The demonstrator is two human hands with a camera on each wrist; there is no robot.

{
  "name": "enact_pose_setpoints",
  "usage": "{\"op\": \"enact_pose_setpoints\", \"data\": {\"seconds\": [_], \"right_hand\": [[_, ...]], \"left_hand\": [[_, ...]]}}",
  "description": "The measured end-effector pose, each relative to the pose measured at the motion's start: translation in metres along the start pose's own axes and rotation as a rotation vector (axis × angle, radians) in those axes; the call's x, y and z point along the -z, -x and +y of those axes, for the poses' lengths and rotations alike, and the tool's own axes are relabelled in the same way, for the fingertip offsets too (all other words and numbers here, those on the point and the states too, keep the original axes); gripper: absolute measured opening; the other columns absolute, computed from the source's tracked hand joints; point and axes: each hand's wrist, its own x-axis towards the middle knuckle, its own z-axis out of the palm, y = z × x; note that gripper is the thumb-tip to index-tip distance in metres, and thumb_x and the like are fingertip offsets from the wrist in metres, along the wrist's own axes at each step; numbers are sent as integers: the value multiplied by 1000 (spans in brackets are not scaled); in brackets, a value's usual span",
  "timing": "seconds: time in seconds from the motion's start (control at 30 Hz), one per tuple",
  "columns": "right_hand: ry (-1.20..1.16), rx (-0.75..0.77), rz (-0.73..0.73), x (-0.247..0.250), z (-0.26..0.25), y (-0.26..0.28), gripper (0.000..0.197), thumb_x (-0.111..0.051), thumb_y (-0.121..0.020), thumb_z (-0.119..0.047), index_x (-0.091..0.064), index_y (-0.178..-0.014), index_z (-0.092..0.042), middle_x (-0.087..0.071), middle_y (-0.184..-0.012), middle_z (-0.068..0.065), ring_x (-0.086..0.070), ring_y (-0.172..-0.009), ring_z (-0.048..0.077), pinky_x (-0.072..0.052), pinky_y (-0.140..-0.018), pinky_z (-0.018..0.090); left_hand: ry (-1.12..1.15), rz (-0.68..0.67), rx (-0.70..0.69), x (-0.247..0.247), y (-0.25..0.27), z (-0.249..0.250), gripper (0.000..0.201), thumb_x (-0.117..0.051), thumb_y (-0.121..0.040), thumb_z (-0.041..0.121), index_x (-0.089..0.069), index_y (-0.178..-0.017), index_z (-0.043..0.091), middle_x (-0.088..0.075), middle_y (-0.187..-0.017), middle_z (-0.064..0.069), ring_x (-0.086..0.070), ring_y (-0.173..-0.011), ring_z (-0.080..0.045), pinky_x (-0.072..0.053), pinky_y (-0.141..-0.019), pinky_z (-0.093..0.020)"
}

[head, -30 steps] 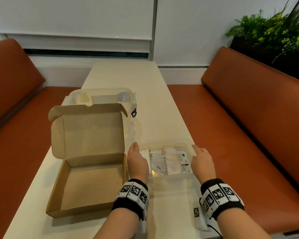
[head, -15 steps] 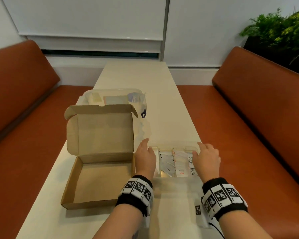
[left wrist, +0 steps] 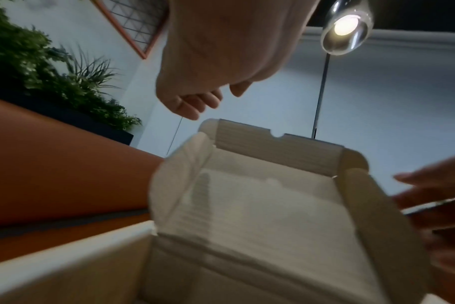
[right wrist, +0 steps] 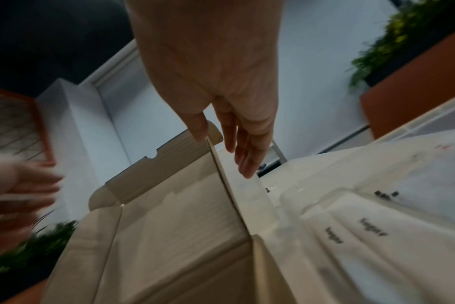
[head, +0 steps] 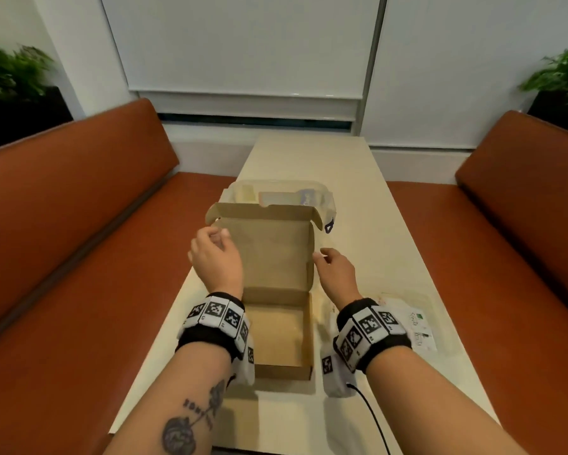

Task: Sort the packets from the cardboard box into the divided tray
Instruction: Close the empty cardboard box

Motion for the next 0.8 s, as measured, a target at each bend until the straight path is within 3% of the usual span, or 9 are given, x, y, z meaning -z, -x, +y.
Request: {"op": "enact_pose_setpoints", "data": {"seconds": [0.13, 0.3, 0.37, 0.47, 0.53, 0.6, 0.67, 0.73, 0.8], "right_hand": [[-19, -50, 73, -11, -14, -8, 47, -44, -98, -34, -48, -136, -6, -55, -133, 13, -49, -123, 26, -37, -103, 34], [-148, -96, 93, -28, -33, -15, 59, -43, -95, -47, -38, -143, -12, -44, -145, 8, -41, -132, 26, -33, -108, 37], [-233, -110, 108, -30, -39, -18, 62, -37, -95, -54, -37, -144, -17, -43, -145, 8, -41, -131, 27, -32, -111, 40], [-442, -174, 121, -31, -41, -18, 71, -24, -91, -68, -38, -141, -21, -49, -138, 6, -47, -126, 26, -36, -107, 46], [-675, -243, 110, -30, -41, -12, 68, -20, -87, -75, -50, -124, -26, -64, -107, 6, -59, -99, 21, -48, -84, 41], [-853, -268, 110, -29, -38, -9, 74, -17, -84, -79, -60, -116, -28, -59, -79, 2, -55, -75, 17, -44, -66, 32], [-995, -243, 115, -30, -39, -7, 80, -19, -80, -82, -66, -110, -24, -53, -77, 2, -48, -74, 16, -42, -71, 31], [-1100, -218, 112, -34, -44, -2, 75, -28, -77, -84, -67, -90, -21, -51, -80, 1, -47, -75, 15, -41, -77, 29], [-1139, -179, 116, -36, -49, 4, 58, -40, -79, -78, -59, -68, -25, -48, -66, -7, -43, -62, 9, -39, -66, 22]], "left_hand": [[-96, -15, 99, 10, -22, -15, 31, -51, -95, 32, -54, -117, 10, -54, -125, -12, -43, -117, -29, -33, -97, -40], [-24, -403, 265, 12, -56, -25, 56, -29, -101, 45, -36, -143, 9, -39, -147, -15, -35, -135, -32, -27, -109, -42], [100, -543, 359, 10, -62, -26, 62, -21, -100, 51, -32, -147, 11, -36, -150, -14, -34, -138, -31, -26, -111, -41], [266, -639, 529, 8, -64, -27, 75, -16, -94, 65, -36, -146, 14, -38, -150, -12, -35, -137, -29, -25, -114, -41], [351, -624, 573, 9, -64, -30, 81, -12, -89, 73, -49, -135, 18, -51, -139, -12, -47, -128, -29, -33, -111, -45], [524, -580, 640, 11, -63, -30, 79, -10, -86, 77, -63, -107, 23, -68, -110, -10, -63, -102, -25, -48, -91, -43], [706, -538, 725, 13, -61, -27, 79, -11, -85, 78, -64, -85, 21, -67, -77, -3, -62, -71, -18, -50, -67, -32], [837, -523, 768, 15, -58, -23, 80, -15, -83, 80, -64, -77, 18, -60, -60, 2, -56, -55, -13, -46, -55, -24], [898, -565, 758, 18, -55, -22, 79, -20, -80, 84, -63, -71, 18, -54, -49, 6, -49, -42, -9, -41, -45, -17]]}}
